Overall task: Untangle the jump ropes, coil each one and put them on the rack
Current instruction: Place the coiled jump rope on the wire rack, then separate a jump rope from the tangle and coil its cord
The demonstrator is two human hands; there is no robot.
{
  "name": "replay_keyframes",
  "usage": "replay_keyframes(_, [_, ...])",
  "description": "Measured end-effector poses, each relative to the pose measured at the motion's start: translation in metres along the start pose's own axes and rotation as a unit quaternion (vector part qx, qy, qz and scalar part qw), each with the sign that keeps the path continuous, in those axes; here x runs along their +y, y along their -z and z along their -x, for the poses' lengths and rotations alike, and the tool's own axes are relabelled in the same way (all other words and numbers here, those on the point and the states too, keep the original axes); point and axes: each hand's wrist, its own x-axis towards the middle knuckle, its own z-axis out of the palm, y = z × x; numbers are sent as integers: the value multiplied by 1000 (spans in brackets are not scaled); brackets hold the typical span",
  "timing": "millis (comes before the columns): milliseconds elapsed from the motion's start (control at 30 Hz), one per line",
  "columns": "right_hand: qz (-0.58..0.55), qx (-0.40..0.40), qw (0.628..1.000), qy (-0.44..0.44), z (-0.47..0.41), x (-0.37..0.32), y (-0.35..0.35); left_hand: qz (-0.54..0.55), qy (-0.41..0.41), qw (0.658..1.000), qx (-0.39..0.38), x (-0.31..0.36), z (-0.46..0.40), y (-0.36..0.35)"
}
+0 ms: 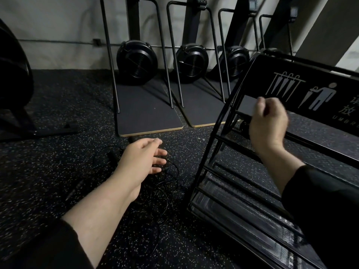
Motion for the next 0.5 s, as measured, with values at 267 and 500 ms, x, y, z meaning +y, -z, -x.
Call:
replay_keyframes(267, [-66, -298, 951, 44, 146, -66, -73, -35, -33, 997, 57, -20, -12, 18])
replay_keyframes(500, [-84, -381, 917, -79, 224, -55, -137, -40, 5, 995, 96, -64, -19, 82])
